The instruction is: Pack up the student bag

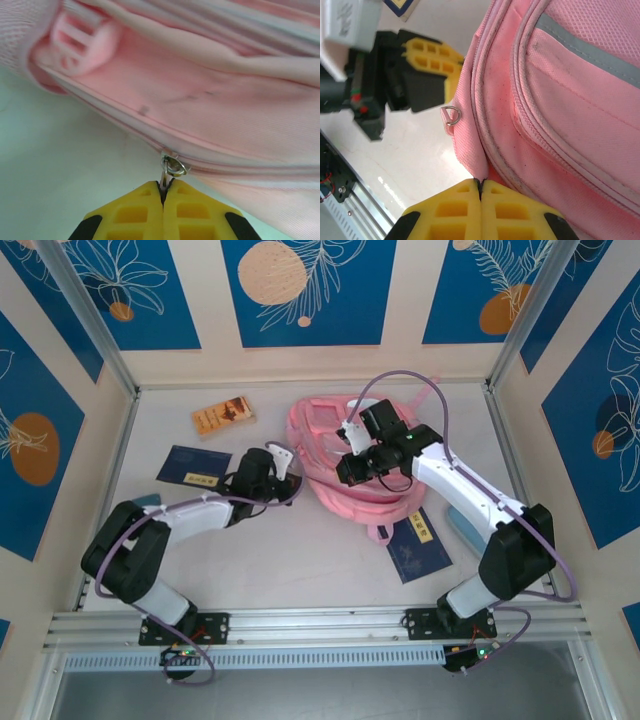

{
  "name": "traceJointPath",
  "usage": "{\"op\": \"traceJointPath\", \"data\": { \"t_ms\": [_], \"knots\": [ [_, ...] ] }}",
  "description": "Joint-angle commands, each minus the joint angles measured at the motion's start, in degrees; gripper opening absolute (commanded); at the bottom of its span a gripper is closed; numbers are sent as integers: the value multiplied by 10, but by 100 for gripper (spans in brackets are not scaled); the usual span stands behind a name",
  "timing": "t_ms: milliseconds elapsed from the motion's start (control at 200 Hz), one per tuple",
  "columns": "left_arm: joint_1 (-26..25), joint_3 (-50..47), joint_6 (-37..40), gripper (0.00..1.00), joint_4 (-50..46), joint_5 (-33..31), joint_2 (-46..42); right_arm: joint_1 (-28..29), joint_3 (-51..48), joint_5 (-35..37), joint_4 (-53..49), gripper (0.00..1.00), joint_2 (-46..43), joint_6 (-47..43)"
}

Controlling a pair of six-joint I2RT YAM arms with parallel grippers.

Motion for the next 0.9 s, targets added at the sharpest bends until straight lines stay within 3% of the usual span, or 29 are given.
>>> {"op": "traceJointPath", "data": {
  "t_ms": [0, 285, 505, 645, 805, 840, 895],
  "knots": [
    [34, 36, 16, 0, -42, -37, 36, -1, -4, -30, -16, 0, -38, -11],
    [74, 79, 3, 0, -61, -34, 74, 7, -11, -18, 36, 0, -1, 21],
    [118, 49, -61, 53, -99, -47, 8, 26, 66, -12, 101, 0, 114, 64],
    [147, 58, -80, 72, -184, -87, -25, 29, 140, 22, 111, 0, 189, 91],
    [181, 89, -92, 84, -268, -160, -17, 27, 197, 57, 90, 0, 246, 126],
    [190, 94, -99, 86, -277, -167, -11, 27, 200, 58, 85, 8, 251, 133],
    [207, 104, -104, 89, -288, -170, 2, 28, 202, 48, 78, 33, 249, 138]
  ]
}}
